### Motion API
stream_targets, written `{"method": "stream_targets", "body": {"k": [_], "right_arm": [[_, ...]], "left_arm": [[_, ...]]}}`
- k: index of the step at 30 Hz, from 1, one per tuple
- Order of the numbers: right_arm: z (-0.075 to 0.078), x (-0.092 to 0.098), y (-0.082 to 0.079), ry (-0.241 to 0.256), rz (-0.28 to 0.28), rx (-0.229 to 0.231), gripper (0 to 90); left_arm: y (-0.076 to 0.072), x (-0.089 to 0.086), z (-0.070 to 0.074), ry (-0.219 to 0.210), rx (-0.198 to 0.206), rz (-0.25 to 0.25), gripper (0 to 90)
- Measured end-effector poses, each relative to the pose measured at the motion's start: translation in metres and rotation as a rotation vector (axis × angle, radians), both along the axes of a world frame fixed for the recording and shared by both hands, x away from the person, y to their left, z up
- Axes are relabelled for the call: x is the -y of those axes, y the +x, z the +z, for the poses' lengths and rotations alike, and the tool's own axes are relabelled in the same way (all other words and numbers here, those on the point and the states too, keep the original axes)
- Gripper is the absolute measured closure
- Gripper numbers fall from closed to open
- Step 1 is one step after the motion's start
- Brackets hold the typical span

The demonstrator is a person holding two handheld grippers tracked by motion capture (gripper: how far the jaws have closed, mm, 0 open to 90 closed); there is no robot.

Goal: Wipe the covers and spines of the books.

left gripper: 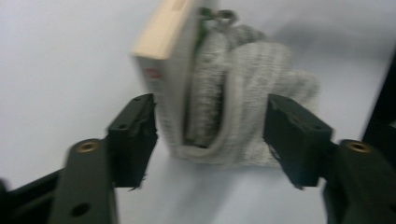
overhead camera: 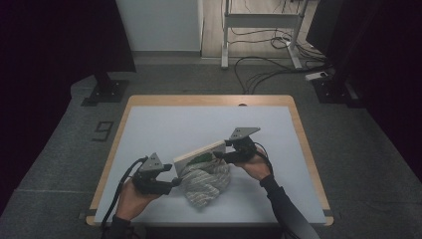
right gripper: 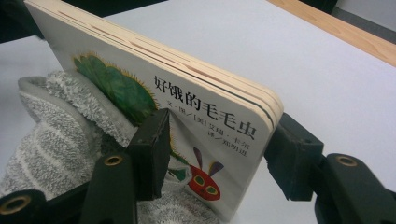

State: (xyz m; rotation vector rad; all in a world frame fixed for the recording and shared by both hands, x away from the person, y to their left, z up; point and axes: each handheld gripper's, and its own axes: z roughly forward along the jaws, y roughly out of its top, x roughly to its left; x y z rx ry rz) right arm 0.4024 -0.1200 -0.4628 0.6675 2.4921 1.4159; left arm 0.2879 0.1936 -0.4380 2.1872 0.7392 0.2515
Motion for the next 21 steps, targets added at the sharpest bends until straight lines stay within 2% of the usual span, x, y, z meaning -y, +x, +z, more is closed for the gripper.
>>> {"method": "stream_targets", "body": {"k": [3, 6, 11, 14, 21], "right_arm": [[0.0, -0.001, 0.0, -0.01, 0.0, 0.002, 41.0], [0.0, -0.003, 0.0, -0.016, -0.002, 0.003, 39.2], [0.001, -0.005, 0.0, -0.034, -0.002, 0.001, 37.4], [0.002, -0.006, 0.0, -0.038, -0.004, -0.001, 37.3], [0.003, -0.006, -0.001, -0.046, -0.016, -0.011, 38.5]], "left_arm": [[-0.005, 0.008, -0.002, -0.018, -0.019, -0.034, 24.9], [-0.007, 0.018, -0.008, -0.047, -0.041, -0.072, 23.1], [-0.004, 0.035, -0.023, -0.002, -0.03, -0.064, 14.6], [-0.001, 0.043, -0.032, 0.014, -0.031, -0.052, 12.5], [0.009, 0.061, -0.057, 0.053, -0.052, -0.017, 12.4]]}}
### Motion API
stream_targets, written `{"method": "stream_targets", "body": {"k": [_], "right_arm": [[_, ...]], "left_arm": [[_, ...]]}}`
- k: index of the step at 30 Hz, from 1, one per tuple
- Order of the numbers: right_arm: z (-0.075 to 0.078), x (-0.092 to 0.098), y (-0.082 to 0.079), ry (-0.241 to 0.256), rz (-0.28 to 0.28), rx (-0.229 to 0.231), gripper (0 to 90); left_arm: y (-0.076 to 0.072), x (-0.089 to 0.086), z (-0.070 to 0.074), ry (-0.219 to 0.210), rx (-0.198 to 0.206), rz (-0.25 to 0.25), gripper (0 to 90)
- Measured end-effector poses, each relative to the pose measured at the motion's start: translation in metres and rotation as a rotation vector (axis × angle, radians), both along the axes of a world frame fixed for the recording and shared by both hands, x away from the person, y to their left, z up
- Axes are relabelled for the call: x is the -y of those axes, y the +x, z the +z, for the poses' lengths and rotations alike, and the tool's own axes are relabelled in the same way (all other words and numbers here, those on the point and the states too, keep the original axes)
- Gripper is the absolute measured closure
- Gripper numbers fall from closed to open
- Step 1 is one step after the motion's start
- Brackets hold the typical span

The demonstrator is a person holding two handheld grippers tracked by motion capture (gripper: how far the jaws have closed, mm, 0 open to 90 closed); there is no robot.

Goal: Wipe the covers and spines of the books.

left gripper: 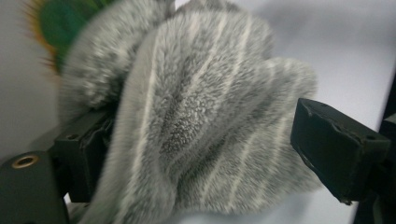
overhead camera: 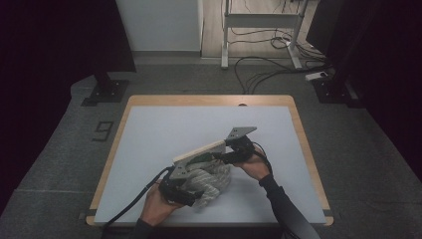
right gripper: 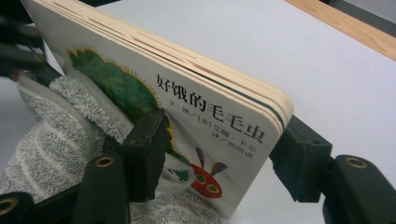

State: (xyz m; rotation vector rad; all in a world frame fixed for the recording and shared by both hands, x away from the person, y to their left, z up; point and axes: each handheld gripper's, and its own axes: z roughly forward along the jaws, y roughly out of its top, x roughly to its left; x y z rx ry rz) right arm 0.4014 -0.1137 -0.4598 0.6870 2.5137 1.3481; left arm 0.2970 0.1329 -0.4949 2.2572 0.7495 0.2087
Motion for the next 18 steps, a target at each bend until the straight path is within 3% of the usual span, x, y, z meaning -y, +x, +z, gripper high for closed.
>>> {"method": "stream_targets", "body": {"k": [3, 6, 9, 11, 18], "right_arm": [[0.001, -0.001, 0.0, -0.004, -0.007, -0.005, 38.6], [0.001, -0.002, 0.0, -0.005, -0.015, -0.009, 38.7], [0.001, -0.002, 0.0, -0.006, -0.021, -0.013, 39.1], [0.001, -0.002, 0.0, -0.006, -0.02, -0.012, 39.5], [0.001, -0.001, 0.0, -0.006, -0.021, -0.014, 39.7]], "left_arm": [[0.0, 0.004, -0.006, 0.013, 0.032, 0.025, 11.8], [-0.001, 0.004, -0.007, 0.021, 0.039, 0.045, 17.9], [0.001, 0.003, -0.013, -0.009, -0.018, 0.022, 31.3], [0.001, 0.001, -0.015, -0.034, -0.034, 0.018, 37.6], [0.0, -0.003, -0.015, -0.049, -0.036, 0.01, 66.6]]}}
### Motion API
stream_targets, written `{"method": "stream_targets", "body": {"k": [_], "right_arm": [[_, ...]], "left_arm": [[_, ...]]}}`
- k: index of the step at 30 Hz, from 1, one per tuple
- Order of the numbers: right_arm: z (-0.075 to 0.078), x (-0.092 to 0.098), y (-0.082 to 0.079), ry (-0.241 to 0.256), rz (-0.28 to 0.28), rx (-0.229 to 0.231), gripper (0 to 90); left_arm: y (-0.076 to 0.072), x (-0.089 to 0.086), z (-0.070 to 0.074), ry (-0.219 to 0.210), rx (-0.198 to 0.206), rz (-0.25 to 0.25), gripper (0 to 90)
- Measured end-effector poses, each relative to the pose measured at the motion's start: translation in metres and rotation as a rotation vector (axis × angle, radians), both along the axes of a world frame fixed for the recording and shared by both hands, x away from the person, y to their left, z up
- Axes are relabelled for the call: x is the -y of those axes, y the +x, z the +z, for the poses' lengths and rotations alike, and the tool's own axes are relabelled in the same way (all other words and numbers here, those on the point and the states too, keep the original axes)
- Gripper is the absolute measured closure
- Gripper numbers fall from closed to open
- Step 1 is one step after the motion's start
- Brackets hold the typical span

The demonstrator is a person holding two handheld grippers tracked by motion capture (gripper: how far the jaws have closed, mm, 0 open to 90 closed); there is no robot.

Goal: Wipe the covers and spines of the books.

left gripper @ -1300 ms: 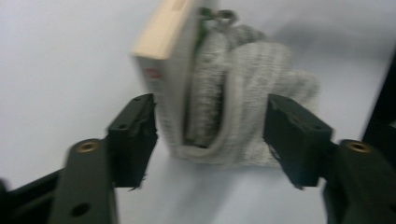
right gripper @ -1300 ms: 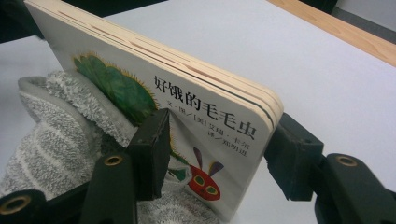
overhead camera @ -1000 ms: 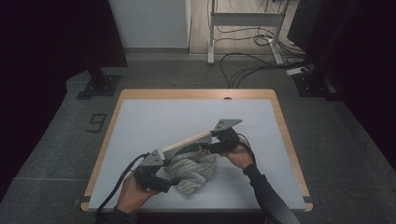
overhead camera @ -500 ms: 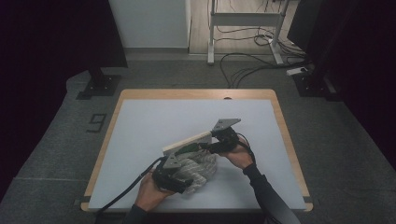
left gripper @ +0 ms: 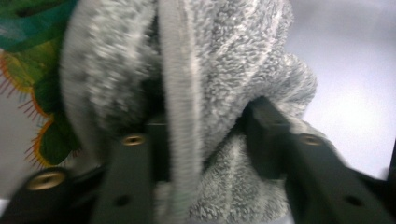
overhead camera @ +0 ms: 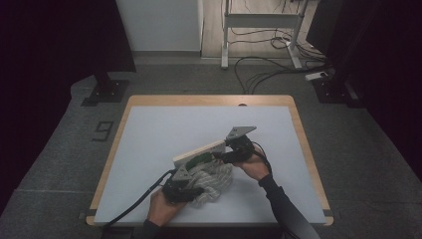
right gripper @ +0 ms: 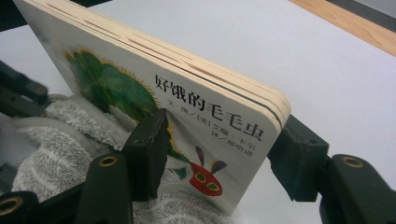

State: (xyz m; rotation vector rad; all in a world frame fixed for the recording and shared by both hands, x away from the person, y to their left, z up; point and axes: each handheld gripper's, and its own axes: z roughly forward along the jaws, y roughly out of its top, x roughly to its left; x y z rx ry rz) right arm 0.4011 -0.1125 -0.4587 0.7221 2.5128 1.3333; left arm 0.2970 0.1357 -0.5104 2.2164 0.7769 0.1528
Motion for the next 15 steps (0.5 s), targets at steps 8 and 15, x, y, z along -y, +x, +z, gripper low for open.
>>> {"method": "stream_targets", "body": {"k": [8, 15], "right_arm": [[0.0, 0.001, -0.001, 0.002, -0.006, 0.001, 41.2], [0.0, 0.001, -0.001, 0.007, -0.006, 0.002, 41.9]], "left_arm": [[-0.005, -0.015, 0.012, 0.009, 0.019, 0.009, 76.2], [-0.01, -0.032, 0.02, 0.018, 0.005, 0.013, 76.1]]}}
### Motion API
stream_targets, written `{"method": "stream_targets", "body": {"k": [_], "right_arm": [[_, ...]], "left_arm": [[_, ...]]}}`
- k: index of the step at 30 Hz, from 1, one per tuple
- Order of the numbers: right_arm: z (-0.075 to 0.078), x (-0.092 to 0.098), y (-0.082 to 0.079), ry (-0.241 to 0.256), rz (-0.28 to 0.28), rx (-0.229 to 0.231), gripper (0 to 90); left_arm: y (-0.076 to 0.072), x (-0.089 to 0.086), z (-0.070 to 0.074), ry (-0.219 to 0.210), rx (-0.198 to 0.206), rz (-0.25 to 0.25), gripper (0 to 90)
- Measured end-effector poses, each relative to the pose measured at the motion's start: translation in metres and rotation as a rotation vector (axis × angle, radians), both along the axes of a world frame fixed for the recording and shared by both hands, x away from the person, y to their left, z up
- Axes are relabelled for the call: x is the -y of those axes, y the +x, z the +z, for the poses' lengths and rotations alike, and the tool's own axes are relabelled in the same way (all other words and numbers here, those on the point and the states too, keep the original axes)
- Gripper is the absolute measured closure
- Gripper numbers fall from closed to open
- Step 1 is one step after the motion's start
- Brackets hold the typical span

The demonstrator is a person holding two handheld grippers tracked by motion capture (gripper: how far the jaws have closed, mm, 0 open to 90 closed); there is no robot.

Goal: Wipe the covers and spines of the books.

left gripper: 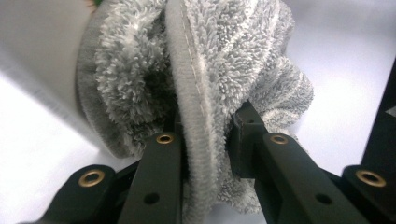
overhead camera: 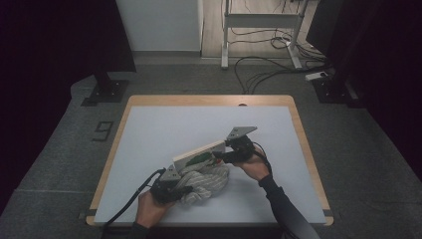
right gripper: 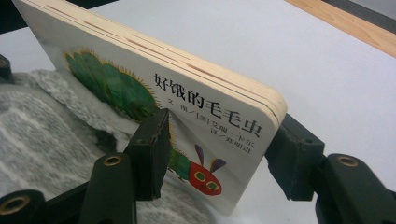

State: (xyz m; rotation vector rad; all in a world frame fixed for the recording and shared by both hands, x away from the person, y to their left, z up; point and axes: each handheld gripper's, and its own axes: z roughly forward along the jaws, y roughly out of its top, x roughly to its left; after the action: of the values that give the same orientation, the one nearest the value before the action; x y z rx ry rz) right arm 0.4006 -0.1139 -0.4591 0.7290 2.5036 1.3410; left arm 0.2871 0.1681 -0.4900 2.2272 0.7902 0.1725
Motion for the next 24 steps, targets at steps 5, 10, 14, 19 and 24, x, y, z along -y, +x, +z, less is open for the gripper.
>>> {"method": "stream_targets", "body": {"k": [5, 10, 14, 19, 24], "right_arm": [[0.0, 0.001, 0.0, 0.002, 0.003, 0.003, 42.5], [0.0, 0.001, -0.001, 0.003, -0.001, 0.003, 42.8], [0.0, 0.001, -0.001, 0.0, -0.001, 0.005, 43.1], [0.0, 0.001, -0.001, 0.001, -0.002, 0.004, 43.5], [0.0, 0.002, -0.002, -0.001, -0.001, 0.008, 43.9]], "left_arm": [[-0.004, -0.014, 0.006, 0.017, -0.001, 0.017, 75.9], [-0.005, -0.034, 0.014, 0.019, -0.002, 0.045, 75.7], [-0.006, -0.047, 0.02, 0.02, 0.005, 0.063, 75.5], [-0.006, -0.062, 0.025, 0.02, 0.015, 0.095, 75.2], [-0.003, -0.075, 0.031, 0.034, 0.021, 0.135, 75.0]]}}
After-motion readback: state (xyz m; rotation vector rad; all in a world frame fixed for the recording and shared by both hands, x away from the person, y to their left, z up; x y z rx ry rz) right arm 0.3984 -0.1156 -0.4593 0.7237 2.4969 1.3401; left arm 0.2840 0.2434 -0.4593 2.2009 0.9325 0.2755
